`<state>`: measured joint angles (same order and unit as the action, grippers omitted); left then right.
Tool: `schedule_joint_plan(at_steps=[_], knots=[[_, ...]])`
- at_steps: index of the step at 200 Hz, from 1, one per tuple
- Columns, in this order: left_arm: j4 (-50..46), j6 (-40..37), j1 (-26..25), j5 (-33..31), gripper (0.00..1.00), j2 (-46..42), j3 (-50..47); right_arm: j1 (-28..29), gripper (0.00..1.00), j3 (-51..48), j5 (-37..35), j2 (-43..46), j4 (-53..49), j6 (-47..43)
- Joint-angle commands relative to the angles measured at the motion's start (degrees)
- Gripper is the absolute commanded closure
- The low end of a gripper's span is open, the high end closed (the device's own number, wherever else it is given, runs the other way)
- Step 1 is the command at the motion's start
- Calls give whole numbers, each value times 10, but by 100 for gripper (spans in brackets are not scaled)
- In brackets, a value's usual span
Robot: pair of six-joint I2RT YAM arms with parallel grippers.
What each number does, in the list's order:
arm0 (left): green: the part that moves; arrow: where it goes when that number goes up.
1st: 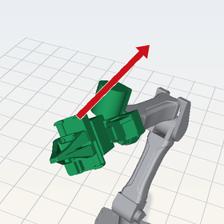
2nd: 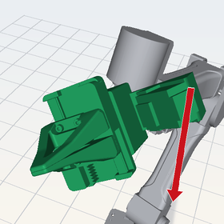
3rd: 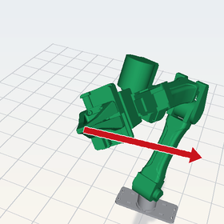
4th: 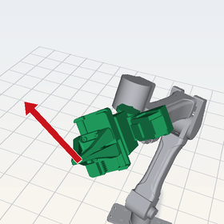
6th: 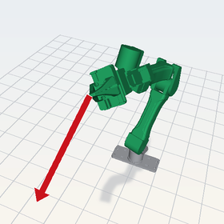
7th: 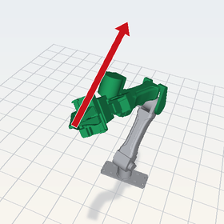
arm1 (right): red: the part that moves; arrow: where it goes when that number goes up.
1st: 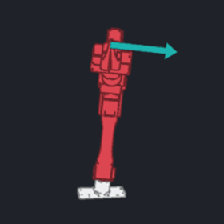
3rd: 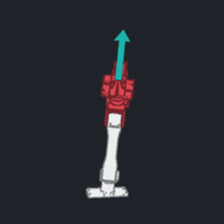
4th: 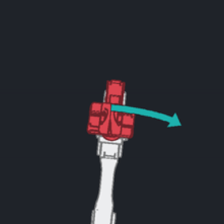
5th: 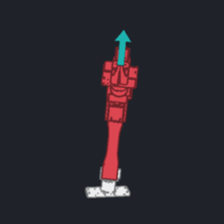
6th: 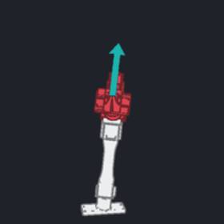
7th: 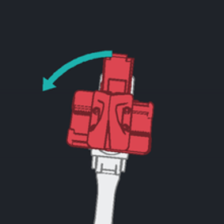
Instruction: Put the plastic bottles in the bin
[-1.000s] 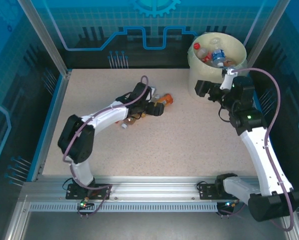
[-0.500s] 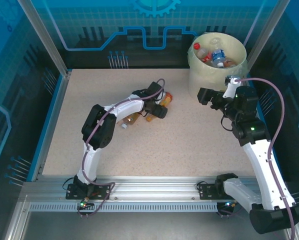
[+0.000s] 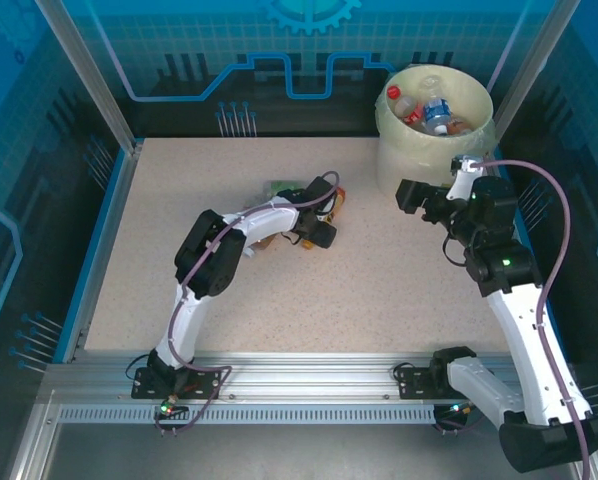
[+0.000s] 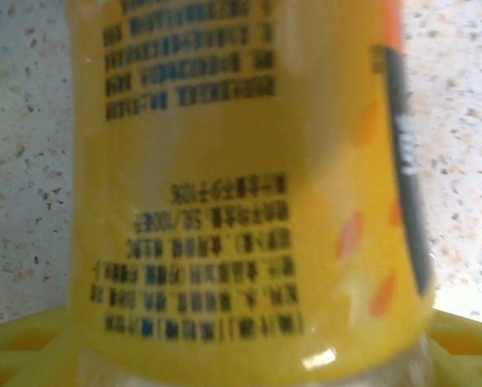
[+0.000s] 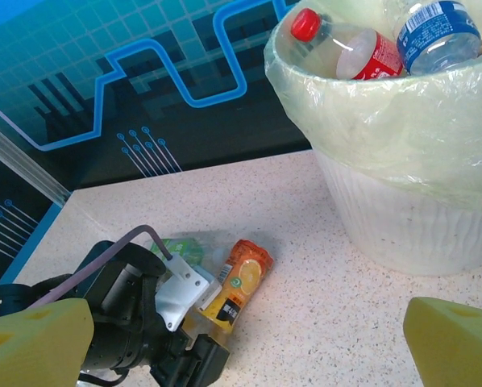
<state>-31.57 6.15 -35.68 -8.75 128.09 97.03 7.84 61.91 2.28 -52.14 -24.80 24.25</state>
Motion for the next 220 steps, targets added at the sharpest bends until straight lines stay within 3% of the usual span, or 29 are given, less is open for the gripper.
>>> schedule_joint_plan(at_steps=[1,46,98,135,220], knots=[[14,39,2,-17,32,16,12,-1,0,-11,19,-2,6,13],[63,70,0,-7,49,-8,-31,-1,0,-49,44,24,2,32],[178,93,-17,29,53,-109,-159,6,0,-161,89,41,59,105],[317,136,-20,129,55,-210,-282,24,0,-256,125,36,193,218],[541,212,-22,361,58,-339,-411,54,0,-236,206,-11,265,208]])
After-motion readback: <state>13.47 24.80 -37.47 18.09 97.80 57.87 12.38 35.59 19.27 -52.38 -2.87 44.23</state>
